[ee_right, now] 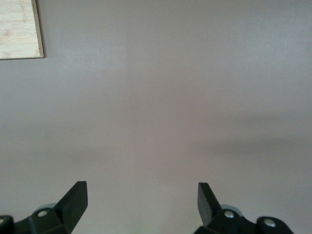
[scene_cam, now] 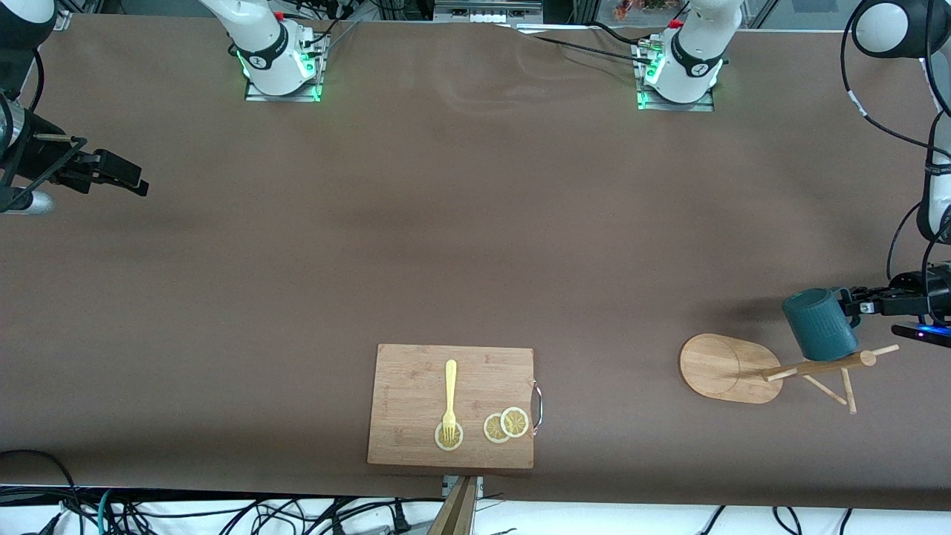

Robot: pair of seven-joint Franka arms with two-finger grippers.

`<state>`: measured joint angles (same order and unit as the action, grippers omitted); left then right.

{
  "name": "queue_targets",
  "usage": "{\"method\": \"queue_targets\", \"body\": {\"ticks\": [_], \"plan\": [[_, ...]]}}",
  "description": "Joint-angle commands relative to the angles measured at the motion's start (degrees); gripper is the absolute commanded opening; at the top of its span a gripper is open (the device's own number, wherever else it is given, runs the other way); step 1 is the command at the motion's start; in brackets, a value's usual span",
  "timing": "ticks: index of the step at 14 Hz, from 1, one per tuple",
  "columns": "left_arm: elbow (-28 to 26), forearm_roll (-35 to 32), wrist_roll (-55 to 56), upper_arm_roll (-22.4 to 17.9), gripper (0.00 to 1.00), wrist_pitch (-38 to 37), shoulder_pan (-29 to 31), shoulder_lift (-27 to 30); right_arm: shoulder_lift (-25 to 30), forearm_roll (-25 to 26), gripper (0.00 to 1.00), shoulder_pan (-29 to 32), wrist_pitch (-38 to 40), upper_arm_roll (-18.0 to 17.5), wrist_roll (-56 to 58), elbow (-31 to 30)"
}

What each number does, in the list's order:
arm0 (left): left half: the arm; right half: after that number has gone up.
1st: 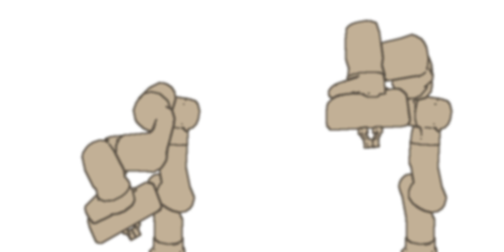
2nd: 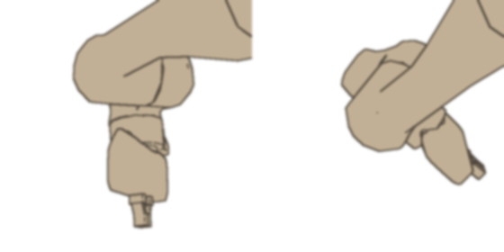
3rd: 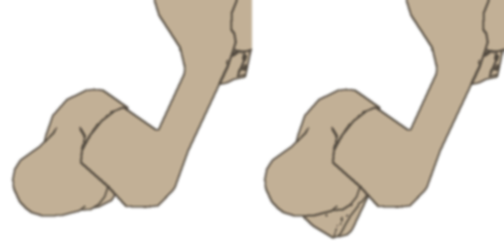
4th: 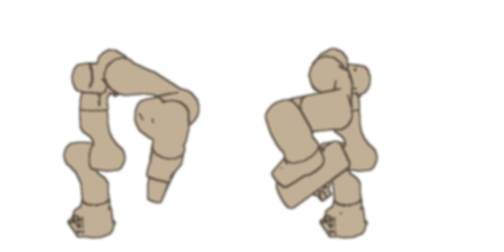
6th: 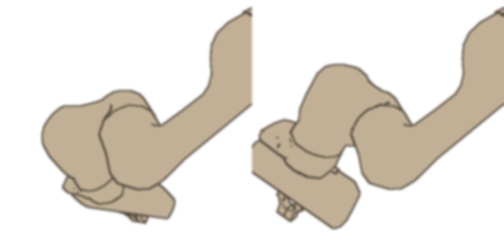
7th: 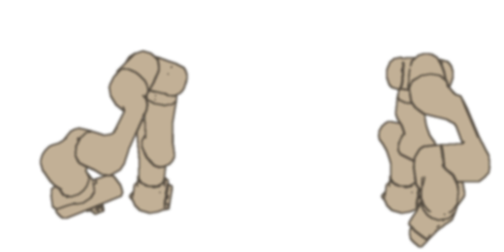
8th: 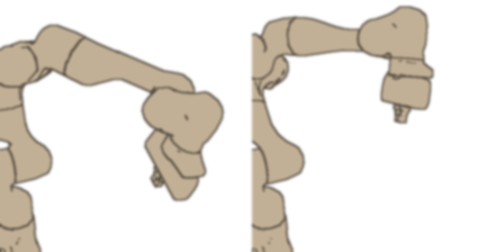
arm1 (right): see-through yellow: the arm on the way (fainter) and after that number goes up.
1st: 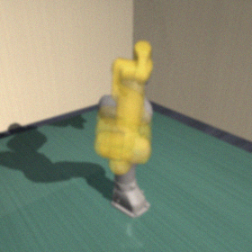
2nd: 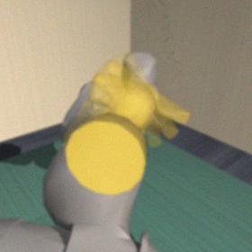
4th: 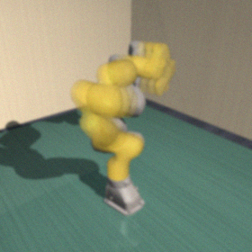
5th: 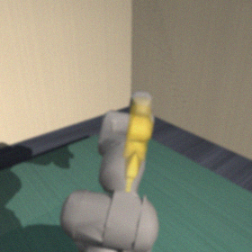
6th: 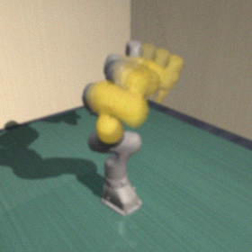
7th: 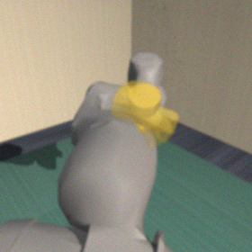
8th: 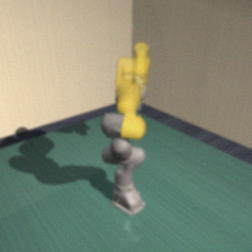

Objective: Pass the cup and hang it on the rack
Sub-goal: 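Lower the mug onto a rack peg with the left gripper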

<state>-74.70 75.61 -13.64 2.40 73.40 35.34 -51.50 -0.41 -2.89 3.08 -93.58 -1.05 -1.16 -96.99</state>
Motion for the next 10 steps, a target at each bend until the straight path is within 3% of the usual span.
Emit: {"method": "queue_targets", "body": {"ticks": [1,10], "plan": [[2.81,-0.64,1.34,-0.38,0.00,-0.45,-0.19,-2.20,0.41,-0.98,1.00,0.17,0.41,-0.10,-0.51,0.05],[2.81,-0.81,-3.75,-0.38,0.00,-0.80,0.17,-3.35,0.41,-0.98,1.00,0.17,0.42,-0.10,-0.51,0.05]]}}
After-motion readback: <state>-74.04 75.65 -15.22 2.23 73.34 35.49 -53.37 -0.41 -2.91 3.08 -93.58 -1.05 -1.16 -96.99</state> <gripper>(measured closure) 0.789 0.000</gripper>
